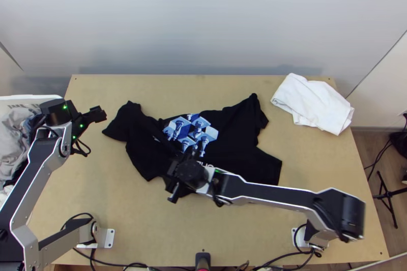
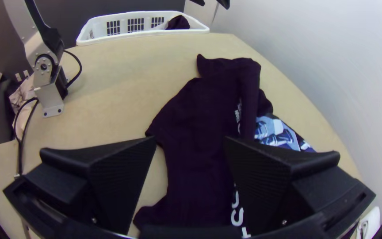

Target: Fold the t-shirt

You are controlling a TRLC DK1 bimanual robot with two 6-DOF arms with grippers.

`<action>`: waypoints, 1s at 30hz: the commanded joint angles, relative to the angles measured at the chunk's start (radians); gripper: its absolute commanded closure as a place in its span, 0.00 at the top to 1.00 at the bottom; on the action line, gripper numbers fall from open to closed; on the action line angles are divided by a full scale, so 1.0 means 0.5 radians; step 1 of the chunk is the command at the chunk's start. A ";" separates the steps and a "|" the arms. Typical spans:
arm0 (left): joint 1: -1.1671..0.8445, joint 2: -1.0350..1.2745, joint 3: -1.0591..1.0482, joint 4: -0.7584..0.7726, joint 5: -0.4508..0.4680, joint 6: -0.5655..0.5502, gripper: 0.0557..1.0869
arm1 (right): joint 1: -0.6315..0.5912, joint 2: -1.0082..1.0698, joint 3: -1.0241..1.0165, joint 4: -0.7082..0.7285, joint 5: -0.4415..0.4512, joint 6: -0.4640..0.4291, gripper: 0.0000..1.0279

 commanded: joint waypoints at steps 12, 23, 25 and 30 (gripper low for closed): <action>0.058 0.064 0.019 0.030 0.007 0.021 0.96 | 0.017 0.501 0.279 0.149 0.036 -0.118 0.72; 0.064 0.076 0.037 0.033 0.004 0.021 0.96 | -0.004 0.692 0.515 -0.170 0.018 0.161 0.72; 0.067 0.079 0.041 0.030 0.004 0.021 0.96 | -0.004 0.704 0.540 -0.207 0.005 0.204 0.72; 0.067 0.088 0.044 0.030 0.007 0.021 0.96 | -0.020 0.707 0.561 -0.216 -0.047 0.315 0.61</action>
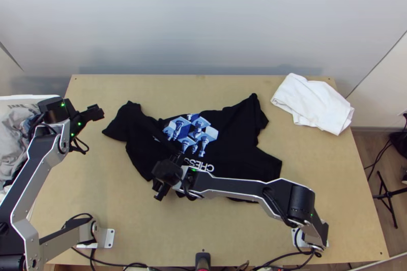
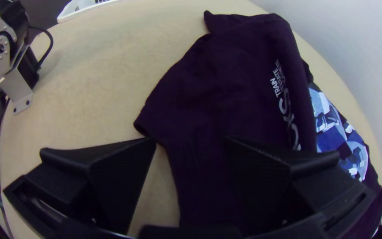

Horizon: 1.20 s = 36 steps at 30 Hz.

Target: Fold the t-shirt

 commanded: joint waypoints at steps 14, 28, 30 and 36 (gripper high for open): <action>0.022 0.035 0.027 0.002 0.000 0.006 0.96 | -0.232 0.063 0.219 -0.381 -0.472 0.653 0.12; 0.050 0.044 0.033 0.002 0.000 0.006 0.96 | -0.324 -0.486 -0.410 -0.461 -0.521 0.653 0.03; 0.046 0.044 0.036 0.002 0.000 0.003 0.96 | -0.361 -0.624 -0.554 -0.461 -0.521 0.650 0.03; 0.046 0.059 0.048 0.006 0.003 0.000 0.96 | -0.597 -0.995 -0.944 -0.461 -0.521 0.613 0.03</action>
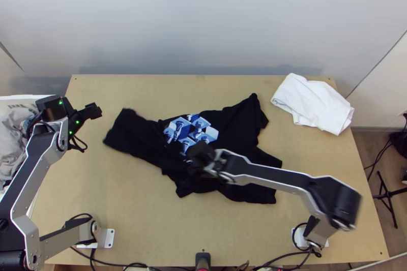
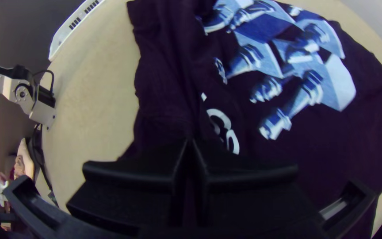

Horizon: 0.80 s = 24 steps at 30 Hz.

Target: Fold the t-shirt

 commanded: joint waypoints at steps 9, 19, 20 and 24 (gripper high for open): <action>-0.003 0.014 0.028 0.003 0.004 -0.006 0.96 | -0.720 -0.708 -0.748 -0.032 -0.003 -0.284 0.03; -0.015 0.044 0.080 -0.003 0.004 -0.003 0.96 | -0.907 -0.840 -0.763 -0.014 -0.003 -0.407 0.03; -0.022 0.047 0.086 -0.003 0.004 -0.003 0.96 | -0.861 -0.864 -0.736 0.007 -0.003 -0.401 0.13; -0.031 0.069 0.102 -0.003 0.004 -0.006 0.96 | -0.698 -0.898 -0.576 -0.002 0.022 -0.395 0.58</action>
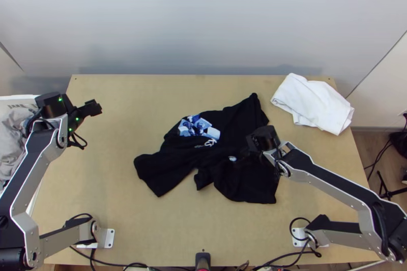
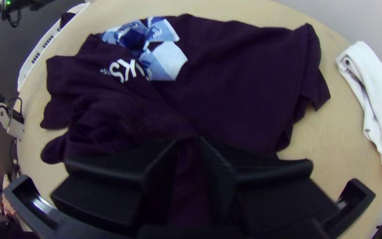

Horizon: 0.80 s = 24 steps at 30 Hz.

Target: Fold the t-shirt

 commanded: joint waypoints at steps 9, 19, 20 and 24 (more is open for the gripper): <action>-0.010 0.035 -0.009 0.003 -0.001 -0.012 0.96 | 0.529 -0.150 0.445 -0.040 0.037 -0.688 0.61; -0.001 0.038 -0.005 0.006 -0.001 -0.037 0.96 | 0.780 0.025 0.389 -0.194 0.037 -1.590 0.61; 0.002 0.035 -0.009 0.006 0.002 -0.037 0.96 | 0.789 0.037 0.371 -0.172 0.034 -1.682 0.61; 0.014 0.035 -0.015 0.006 0.002 -0.037 0.96 | 0.826 0.108 0.359 -0.043 0.034 -1.743 0.56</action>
